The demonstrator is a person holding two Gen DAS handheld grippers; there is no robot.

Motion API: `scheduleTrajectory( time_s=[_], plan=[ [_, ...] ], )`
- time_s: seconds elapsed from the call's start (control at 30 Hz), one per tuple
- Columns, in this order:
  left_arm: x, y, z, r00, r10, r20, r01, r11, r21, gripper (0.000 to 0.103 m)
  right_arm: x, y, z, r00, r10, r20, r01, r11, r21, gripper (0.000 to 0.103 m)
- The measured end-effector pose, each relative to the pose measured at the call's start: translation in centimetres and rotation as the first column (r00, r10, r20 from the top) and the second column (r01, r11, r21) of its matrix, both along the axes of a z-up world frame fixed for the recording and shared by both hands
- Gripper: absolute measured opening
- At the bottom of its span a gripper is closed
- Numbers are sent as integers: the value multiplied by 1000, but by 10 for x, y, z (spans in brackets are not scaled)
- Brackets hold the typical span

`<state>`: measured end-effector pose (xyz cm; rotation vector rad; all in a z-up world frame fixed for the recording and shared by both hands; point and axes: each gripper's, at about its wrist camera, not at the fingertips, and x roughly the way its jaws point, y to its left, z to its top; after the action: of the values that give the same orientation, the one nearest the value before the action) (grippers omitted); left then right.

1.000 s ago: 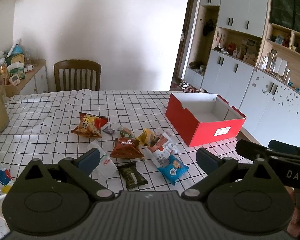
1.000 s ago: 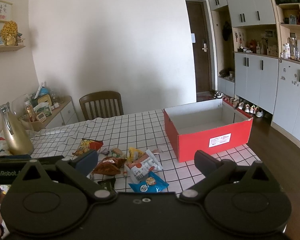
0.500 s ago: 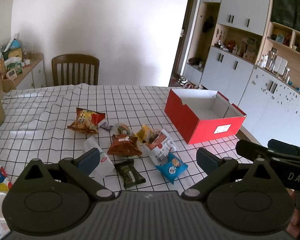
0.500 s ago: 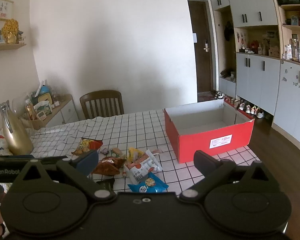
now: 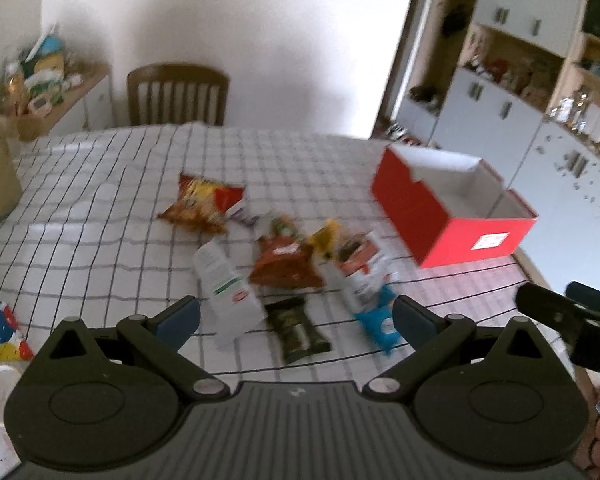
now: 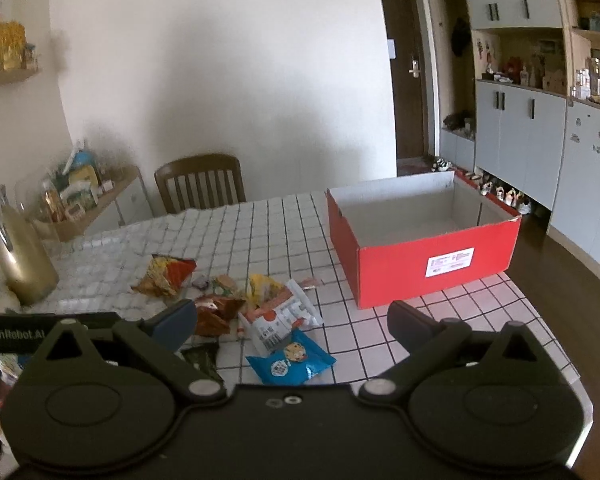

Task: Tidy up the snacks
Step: 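Grasp the white pouch with the left tool while the right tool grasps the blue cookie packet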

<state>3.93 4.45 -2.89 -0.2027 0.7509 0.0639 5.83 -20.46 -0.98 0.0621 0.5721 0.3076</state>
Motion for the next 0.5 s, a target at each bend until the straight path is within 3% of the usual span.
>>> scheduleTrajectory(
  time_s=[0.3,0.5],
  plan=[
    [46,41,-39,989,93,-113,-95,995,-11,103,45,8,-44,991,24,-135,-34,997,-70,98],
    [80,66,-59,965,151,-214,-166,984,-56,103,72,22,-76,973,67,-220,-94,989,-113,97]
  ],
)
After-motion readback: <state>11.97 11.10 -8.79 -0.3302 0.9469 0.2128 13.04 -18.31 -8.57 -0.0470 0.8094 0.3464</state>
